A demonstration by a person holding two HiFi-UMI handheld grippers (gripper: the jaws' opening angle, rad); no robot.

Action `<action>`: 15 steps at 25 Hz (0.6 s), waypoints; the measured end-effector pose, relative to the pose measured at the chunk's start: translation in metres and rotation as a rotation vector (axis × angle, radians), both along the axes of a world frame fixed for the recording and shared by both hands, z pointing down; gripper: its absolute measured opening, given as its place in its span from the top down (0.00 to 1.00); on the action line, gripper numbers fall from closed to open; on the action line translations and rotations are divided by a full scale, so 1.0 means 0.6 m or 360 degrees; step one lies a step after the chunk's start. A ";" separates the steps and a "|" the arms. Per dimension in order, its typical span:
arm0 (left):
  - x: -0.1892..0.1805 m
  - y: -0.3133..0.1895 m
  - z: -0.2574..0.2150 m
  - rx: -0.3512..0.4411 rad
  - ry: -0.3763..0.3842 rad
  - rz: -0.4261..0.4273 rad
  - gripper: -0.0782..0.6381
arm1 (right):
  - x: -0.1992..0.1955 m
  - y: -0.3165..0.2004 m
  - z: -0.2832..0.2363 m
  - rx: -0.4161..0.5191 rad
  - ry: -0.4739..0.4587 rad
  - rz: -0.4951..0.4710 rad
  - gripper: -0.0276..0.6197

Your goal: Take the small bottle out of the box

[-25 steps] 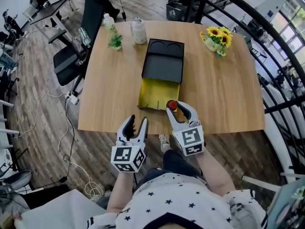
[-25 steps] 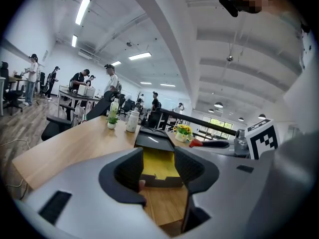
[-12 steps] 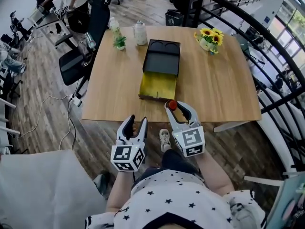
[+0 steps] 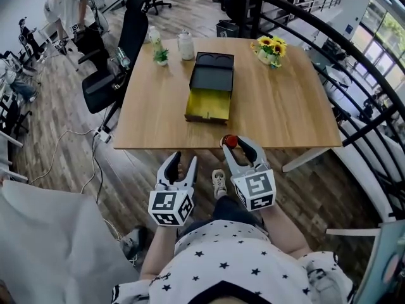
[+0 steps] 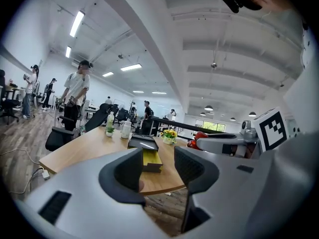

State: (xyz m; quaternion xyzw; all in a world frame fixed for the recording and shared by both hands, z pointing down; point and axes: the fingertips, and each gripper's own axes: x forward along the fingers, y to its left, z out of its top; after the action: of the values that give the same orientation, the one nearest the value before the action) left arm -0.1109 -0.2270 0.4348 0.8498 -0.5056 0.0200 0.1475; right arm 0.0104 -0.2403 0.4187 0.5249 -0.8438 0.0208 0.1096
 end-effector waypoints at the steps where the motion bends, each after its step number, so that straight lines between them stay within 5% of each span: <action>1: 0.000 0.009 -0.001 0.0002 0.0000 0.0005 0.64 | 0.000 0.011 -0.001 0.0001 -0.0004 0.0003 0.74; 15: -0.006 0.077 -0.022 0.0074 0.0001 0.0011 0.64 | 0.004 0.093 -0.022 0.0054 -0.0038 0.0028 0.74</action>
State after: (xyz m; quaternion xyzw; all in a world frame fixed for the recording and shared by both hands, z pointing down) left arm -0.1147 -0.1805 0.4215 0.8547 -0.5030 0.0085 0.1277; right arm 0.0126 -0.1842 0.4054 0.5337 -0.8407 0.0137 0.0904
